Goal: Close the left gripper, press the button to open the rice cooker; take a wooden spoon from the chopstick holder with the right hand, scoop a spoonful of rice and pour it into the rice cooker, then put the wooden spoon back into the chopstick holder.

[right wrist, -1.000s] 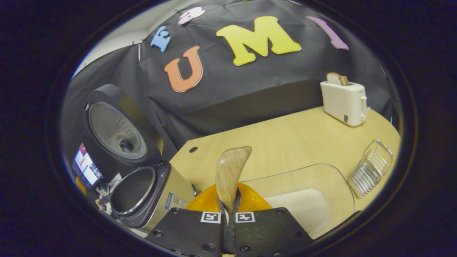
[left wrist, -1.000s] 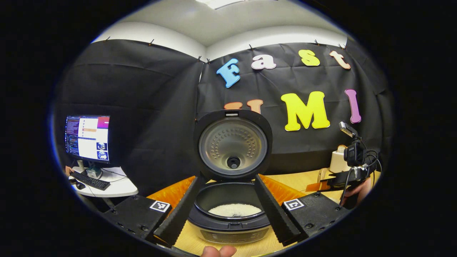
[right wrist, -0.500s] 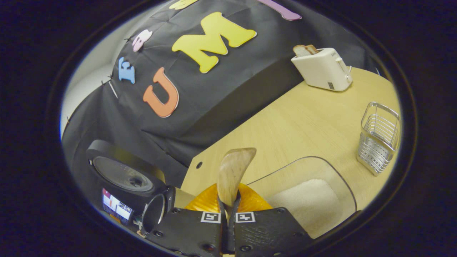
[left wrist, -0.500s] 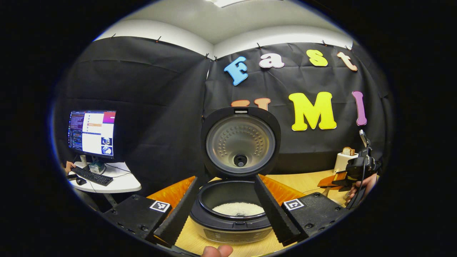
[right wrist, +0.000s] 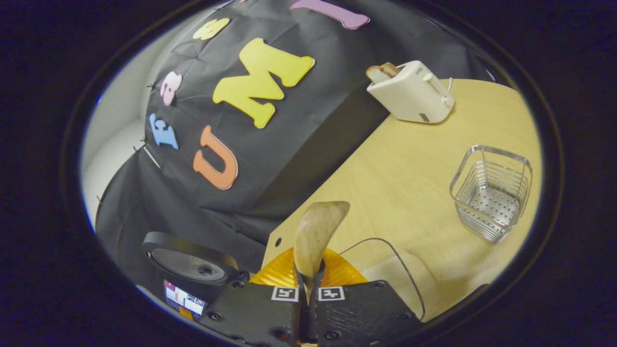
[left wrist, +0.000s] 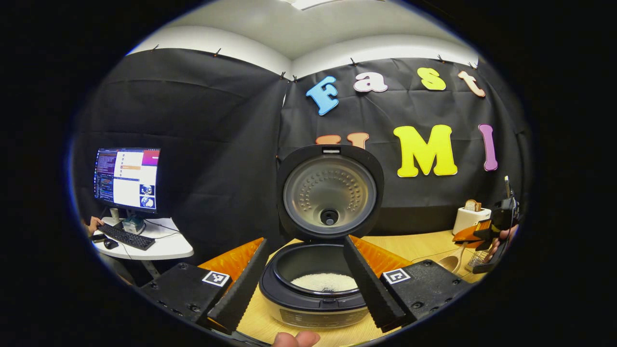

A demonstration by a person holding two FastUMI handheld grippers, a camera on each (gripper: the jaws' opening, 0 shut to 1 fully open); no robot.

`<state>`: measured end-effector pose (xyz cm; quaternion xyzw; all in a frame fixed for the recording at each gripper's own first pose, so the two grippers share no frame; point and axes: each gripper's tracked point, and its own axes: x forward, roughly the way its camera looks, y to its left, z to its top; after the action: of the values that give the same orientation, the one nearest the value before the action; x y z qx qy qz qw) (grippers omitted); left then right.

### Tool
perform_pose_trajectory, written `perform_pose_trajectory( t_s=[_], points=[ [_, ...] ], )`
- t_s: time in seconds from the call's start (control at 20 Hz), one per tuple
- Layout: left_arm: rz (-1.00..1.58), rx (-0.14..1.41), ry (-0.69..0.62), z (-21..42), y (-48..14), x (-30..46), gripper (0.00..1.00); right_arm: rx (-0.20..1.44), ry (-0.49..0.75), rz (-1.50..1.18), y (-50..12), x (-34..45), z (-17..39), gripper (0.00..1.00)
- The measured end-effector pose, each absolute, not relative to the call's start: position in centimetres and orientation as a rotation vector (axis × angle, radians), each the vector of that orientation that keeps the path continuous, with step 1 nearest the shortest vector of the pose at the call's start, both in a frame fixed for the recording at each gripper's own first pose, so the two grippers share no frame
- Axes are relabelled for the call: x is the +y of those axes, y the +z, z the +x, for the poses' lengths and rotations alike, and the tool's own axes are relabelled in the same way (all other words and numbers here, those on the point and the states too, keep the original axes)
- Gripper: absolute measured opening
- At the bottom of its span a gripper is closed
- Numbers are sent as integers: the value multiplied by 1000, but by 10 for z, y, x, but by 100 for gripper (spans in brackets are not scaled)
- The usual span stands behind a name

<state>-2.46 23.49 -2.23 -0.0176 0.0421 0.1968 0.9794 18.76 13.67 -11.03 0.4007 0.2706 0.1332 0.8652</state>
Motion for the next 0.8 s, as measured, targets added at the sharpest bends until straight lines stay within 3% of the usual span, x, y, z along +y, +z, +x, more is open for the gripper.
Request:
perform_pose_trajectory(
  t_s=[0.65,0.7,0.8],
  points=[
    [-1,104,448,-39,-26,265,99,552,442,1011,-34,183,183,0],
    [4,108,452,-40,-26,267,95,551,461,1020,-27,192,183,0],
    [12,118,467,-43,-29,274,99,563,507,1029,-15,217,182,0]
  ],
)
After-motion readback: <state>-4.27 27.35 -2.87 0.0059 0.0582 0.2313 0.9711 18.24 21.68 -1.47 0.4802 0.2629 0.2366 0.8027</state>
